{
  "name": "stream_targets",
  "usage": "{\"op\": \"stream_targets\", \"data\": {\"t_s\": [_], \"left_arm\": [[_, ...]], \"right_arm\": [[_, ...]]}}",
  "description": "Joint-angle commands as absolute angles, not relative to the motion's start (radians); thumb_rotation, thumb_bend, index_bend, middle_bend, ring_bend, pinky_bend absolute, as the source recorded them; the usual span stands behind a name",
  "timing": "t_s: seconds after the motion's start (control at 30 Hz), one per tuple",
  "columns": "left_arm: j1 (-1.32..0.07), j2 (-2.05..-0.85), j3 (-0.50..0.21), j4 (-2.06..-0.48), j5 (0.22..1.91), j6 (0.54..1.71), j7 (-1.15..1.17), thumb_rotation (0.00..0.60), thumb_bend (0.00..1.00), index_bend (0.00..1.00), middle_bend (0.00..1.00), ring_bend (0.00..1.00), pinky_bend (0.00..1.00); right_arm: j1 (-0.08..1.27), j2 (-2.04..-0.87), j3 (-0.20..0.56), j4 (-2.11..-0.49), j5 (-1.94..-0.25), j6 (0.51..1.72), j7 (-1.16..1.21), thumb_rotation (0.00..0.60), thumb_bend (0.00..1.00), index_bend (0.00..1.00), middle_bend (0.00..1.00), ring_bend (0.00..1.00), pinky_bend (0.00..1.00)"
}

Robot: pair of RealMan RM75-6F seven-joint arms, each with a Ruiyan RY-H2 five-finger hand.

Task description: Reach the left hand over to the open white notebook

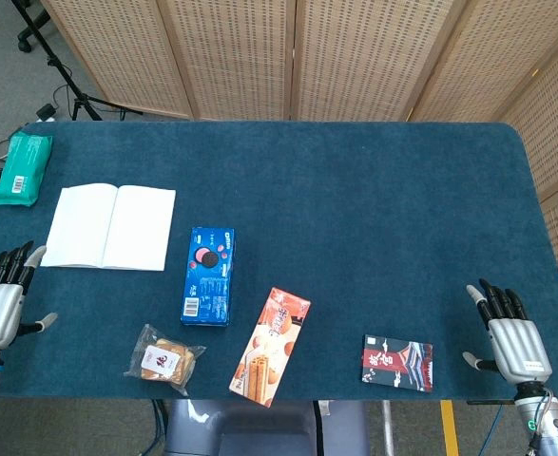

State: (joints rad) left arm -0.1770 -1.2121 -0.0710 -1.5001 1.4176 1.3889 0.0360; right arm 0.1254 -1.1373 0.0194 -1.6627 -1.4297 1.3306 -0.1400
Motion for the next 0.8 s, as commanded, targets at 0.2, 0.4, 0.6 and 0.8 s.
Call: {"op": "stream_targets", "data": {"t_s": [0.2, 0.4, 0.6, 0.8], "left_arm": [[-0.178, -1.213, -0.072, -1.497, 1.412, 1.384, 0.036, 0.600, 0.03, 0.00, 0.00, 0.00, 0.00], [-0.176, -1.213, -0.073, -1.500, 1.418, 1.393, 0.036, 0.600, 0.02, 0.00, 0.00, 0.00, 0.00], [-0.175, -1.212, -0.074, -1.500, 1.419, 1.397, 0.034, 0.600, 0.03, 0.00, 0.00, 0.00, 0.00], [-0.175, -1.213, -0.076, -1.497, 1.417, 1.395, 0.033, 0.600, 0.03, 0.00, 0.00, 0.00, 0.00]], "right_arm": [[0.124, -1.137, 0.018, -1.663, -1.433, 1.334, -0.140, 0.600, 0.10, 0.05, 0.00, 0.00, 0.00], [0.121, -1.134, 0.018, -1.667, -1.438, 1.342, -0.136, 0.600, 0.10, 0.05, 0.00, 0.00, 0.00], [0.122, -1.132, 0.018, -1.667, -1.438, 1.340, -0.136, 0.600, 0.10, 0.05, 0.00, 0.00, 0.00], [0.122, -1.133, 0.020, -1.667, -1.435, 1.340, -0.137, 0.600, 0.10, 0.05, 0.00, 0.00, 0.00]]}}
